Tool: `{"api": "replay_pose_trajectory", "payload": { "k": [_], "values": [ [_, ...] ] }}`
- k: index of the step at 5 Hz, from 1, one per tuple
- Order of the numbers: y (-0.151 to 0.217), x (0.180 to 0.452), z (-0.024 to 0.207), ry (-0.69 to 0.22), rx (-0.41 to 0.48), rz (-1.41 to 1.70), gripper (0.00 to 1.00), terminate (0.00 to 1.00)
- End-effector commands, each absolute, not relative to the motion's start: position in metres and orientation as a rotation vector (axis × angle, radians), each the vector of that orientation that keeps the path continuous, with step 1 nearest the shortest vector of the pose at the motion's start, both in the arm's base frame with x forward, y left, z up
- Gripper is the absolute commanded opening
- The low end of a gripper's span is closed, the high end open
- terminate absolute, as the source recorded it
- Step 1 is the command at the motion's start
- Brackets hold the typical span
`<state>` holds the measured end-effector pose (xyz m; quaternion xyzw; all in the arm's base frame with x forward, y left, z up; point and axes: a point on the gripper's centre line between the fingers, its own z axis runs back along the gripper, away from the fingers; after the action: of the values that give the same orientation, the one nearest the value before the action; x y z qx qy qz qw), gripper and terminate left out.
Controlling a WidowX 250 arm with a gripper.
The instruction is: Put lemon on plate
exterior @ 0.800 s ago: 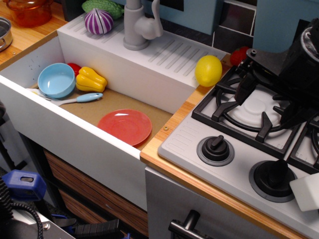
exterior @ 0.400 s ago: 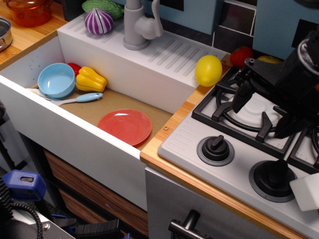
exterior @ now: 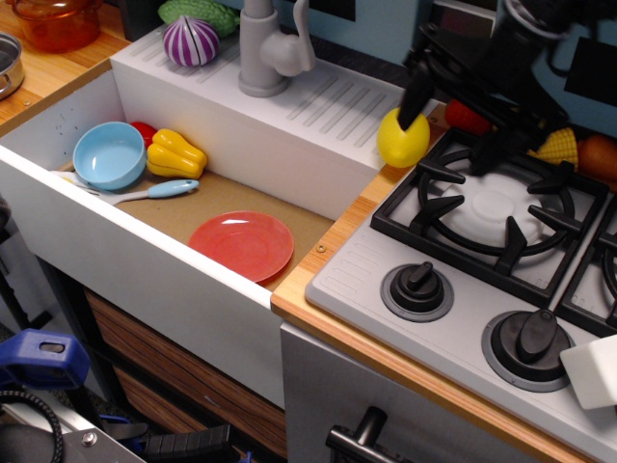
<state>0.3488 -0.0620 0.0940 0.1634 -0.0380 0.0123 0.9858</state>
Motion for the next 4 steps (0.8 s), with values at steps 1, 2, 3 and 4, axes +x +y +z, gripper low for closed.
{"api": "replay_pose_trajectory", "payload": {
  "k": [1, 2, 3, 4],
  "values": [
    [-0.029, 0.382, 0.105, -0.181, 0.322, 0.015, 1.00, 0.00],
    [-0.006, 0.394, 0.103, -0.276, 0.312, -0.032, 1.00, 0.00],
    [0.014, 0.402, 0.100, -0.339, 0.274, -0.093, 1.00, 0.00],
    [0.025, 0.410, 0.085, -0.390, 0.228, -0.117, 1.00, 0.00]
  ]
}}
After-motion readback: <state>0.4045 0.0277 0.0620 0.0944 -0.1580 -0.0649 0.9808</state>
